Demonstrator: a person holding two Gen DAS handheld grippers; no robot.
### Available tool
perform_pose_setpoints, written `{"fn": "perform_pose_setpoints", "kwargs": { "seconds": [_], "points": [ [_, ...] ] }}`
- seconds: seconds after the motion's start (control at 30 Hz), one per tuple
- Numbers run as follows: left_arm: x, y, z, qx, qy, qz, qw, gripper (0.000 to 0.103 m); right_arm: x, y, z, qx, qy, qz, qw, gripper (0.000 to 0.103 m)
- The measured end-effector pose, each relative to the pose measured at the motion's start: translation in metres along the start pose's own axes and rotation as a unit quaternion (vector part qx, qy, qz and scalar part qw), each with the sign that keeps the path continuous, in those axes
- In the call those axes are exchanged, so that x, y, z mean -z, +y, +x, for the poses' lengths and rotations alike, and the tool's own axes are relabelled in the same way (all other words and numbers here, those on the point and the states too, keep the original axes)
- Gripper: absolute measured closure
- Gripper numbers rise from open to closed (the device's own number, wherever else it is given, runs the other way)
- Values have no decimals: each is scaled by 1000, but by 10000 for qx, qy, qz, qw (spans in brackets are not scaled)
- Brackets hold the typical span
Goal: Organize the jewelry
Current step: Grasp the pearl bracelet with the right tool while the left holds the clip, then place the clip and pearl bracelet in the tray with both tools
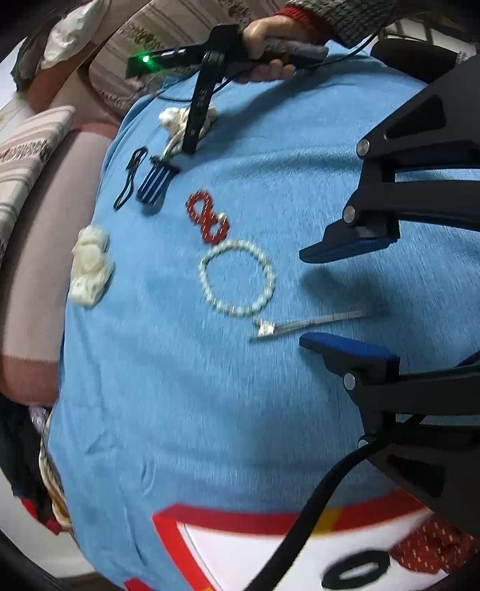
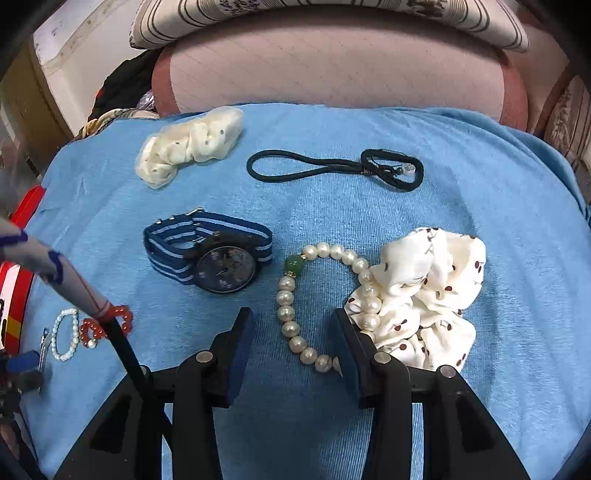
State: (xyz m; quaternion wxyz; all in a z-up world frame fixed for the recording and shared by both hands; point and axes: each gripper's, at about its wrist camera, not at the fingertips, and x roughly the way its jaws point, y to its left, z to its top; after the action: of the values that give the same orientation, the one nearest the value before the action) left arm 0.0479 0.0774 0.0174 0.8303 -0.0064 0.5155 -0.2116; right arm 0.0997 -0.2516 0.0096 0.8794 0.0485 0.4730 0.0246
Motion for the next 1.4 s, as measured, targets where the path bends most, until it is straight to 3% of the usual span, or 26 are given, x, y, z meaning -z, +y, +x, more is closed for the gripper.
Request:
{"fn": "perform_pose_setpoints", "kwargs": {
  "seconds": [0.1, 0.13, 0.17, 0.2, 0.23, 0.27, 0.5, 0.8, 1.07, 1.4],
  "points": [
    [-1, -7, 5, 62, -36, 21, 10000, 50, 1, 4, 2, 100, -17, -40, 9999, 59],
    [-1, -9, 7, 2, -27, 19, 10000, 50, 3, 6, 1, 138, -7, -63, 9999, 70],
    [-2, -10, 8, -81, -8, 10, 10000, 60, 3, 8, 0, 164, 14, -68, 9998, 83],
    [-2, -10, 8, -229, -7, -25, 9997, 88, 4, 8, -2, 88, 57, -10, 9999, 90],
    [-3, -6, 8, -269, 54, -107, 9996, 99, 4, 9, -4, 47, 93, 60, 9999, 93],
    [-3, 0, 7, -94, 110, -326, 9994, 101, 5, 10, -7, 10, 103, 106, 9999, 93],
    [10, 18, -28, -181, -132, -724, 9971, 101, 25, 24, -51, -490, -24, 307, 9983, 93],
    [32, 43, -99, -356, -673, -1025, 9918, 101, 36, 78, -102, -1250, -136, 143, 9920, 93],
    [59, 108, -155, -860, -993, -1569, 9788, 101, 33, 160, -123, -1730, -70, -411, 9840, 93],
    [55, 194, -164, -1260, -889, -1995, 9677, 101, 21, 294, -105, -2238, 178, -1243, 9665, 93]
  ]
}}
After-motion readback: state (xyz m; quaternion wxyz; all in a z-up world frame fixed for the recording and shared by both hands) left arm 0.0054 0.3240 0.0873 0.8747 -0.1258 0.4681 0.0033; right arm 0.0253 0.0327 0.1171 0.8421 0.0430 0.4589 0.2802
